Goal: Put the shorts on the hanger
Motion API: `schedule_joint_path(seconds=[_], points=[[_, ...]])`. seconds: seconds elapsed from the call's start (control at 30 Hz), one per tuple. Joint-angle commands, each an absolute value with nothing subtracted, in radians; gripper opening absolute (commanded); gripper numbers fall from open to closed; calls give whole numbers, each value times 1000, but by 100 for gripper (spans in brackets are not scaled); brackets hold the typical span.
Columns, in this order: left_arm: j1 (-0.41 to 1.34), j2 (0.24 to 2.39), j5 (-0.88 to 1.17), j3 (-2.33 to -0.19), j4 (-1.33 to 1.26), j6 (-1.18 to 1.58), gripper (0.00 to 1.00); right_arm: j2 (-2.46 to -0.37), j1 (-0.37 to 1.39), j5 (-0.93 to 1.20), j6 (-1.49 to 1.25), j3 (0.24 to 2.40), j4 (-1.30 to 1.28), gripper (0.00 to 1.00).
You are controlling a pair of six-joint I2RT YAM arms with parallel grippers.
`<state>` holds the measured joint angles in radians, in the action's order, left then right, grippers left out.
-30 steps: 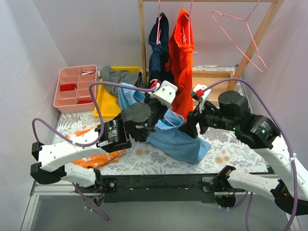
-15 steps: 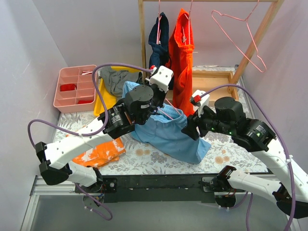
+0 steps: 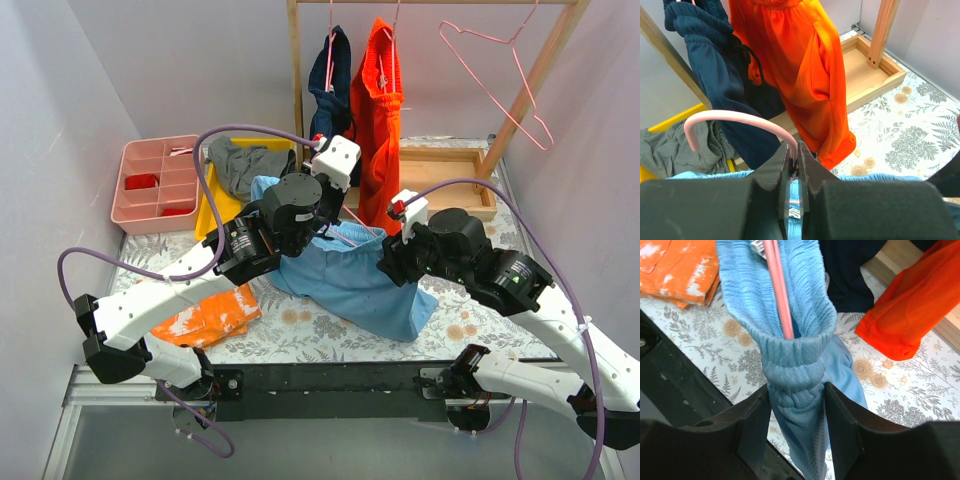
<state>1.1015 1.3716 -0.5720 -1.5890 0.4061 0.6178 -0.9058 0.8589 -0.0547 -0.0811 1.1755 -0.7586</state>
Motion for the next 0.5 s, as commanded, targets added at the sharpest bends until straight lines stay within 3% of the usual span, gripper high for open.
schedule_joint_path(seconds=[0.0, 0.47], points=[[1101, 1345, -540, -1643, 377, 650, 0, -887, 868, -133, -84, 1164, -690, 53], [1101, 1351, -551, -1646, 397, 650, 0, -825, 871, -105, -48, 1212, -753, 70]])
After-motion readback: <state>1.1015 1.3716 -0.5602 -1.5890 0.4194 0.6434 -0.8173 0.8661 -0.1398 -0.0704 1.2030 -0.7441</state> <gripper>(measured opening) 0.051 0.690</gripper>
